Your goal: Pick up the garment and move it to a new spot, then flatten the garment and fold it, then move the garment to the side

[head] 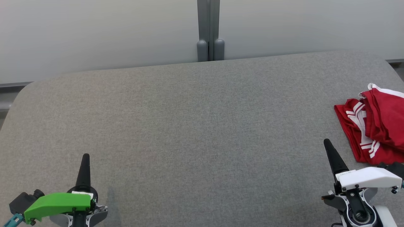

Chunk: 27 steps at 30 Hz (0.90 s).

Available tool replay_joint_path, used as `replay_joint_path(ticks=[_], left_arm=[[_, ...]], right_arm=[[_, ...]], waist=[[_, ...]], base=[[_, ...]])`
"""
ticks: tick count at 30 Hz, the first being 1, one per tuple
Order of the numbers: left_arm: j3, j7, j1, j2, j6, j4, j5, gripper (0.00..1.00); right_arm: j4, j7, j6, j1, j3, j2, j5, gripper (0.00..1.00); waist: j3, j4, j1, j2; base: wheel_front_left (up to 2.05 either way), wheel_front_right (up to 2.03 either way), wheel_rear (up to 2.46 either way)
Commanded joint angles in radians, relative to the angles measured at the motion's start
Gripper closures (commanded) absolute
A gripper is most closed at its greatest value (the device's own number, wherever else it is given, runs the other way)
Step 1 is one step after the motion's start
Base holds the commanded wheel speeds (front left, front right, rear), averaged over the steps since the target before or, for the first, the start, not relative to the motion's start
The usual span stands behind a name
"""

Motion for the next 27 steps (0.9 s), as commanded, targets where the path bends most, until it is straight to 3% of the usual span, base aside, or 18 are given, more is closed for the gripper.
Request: replay_joint_path(ticks=[1,27], left_arm=[[0.004,0.005,-0.024,0.008,0.0,-0.009,-0.024,1.0],[0.018,0.059,-0.041,0.009,0.0,-0.011,-0.216,1.0]], right_arm=[[-0.002,0.005,0.001,-0.02,-0.005,0.001,0.026,1.0],[0.009,0.035,0.0,-0.03,-0.023,0.01,0.24,1.0]], waist=[[0.0,0.001,0.0,0.0],[0.003,0.01,0.0,0.0]], base=[[0.0,0.0,0.0],[0.0,0.0,0.0]])
